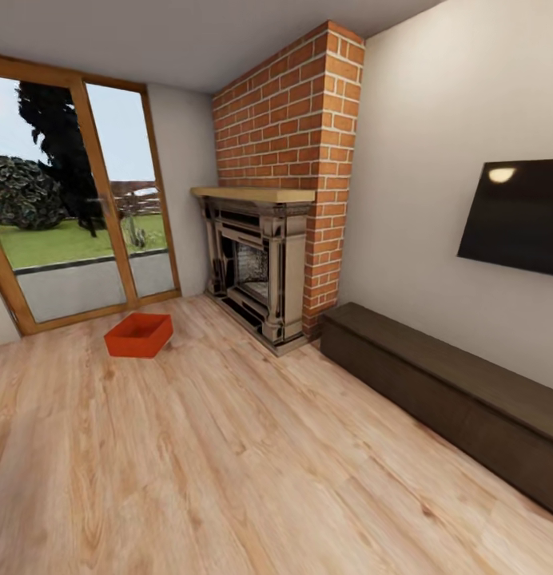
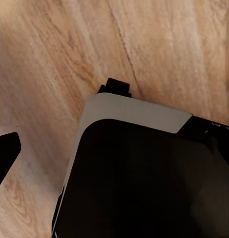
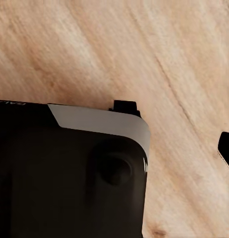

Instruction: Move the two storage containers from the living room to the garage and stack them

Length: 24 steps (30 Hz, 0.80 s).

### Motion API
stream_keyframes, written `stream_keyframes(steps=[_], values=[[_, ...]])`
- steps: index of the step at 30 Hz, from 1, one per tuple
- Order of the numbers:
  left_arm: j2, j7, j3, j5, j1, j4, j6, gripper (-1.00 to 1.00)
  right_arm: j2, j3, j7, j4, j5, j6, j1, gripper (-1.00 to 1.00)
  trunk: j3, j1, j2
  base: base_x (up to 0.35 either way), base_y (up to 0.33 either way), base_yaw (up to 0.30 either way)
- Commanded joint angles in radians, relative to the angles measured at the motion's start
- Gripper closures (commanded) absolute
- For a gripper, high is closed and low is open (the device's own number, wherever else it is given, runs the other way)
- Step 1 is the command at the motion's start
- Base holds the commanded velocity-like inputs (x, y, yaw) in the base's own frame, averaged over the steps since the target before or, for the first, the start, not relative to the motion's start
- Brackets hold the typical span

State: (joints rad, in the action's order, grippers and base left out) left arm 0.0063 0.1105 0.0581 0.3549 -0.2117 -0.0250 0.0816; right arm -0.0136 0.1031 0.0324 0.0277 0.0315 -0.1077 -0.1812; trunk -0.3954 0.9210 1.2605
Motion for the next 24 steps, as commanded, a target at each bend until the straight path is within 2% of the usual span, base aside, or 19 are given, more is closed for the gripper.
stream_keyframes(steps=[1,6,24], values=[[0.000,0.001,0.006,0.007,0.000,-0.003,0.007,-1.00,0.000,0.007,0.003,0.003,0.004,-0.006,-0.001,-1.00,-0.001,0.001,0.001,0.325,0.000,0.000],[0.000,-0.034,0.008,0.008,0.000,-0.003,0.005,-1.00,0.002,0.007,0.003,0.003,0.004,-0.006,-0.001,-1.00,-0.001,0.001,0.001,0.325,0.000,0.000],[0.000,-0.038,0.008,0.009,0.000,-0.003,-0.004,-1.00,-0.001,0.004,0.001,0.003,0.009,-0.010,-0.001,-1.00,-0.001,0.001,0.001,0.326,0.000,0.017]])
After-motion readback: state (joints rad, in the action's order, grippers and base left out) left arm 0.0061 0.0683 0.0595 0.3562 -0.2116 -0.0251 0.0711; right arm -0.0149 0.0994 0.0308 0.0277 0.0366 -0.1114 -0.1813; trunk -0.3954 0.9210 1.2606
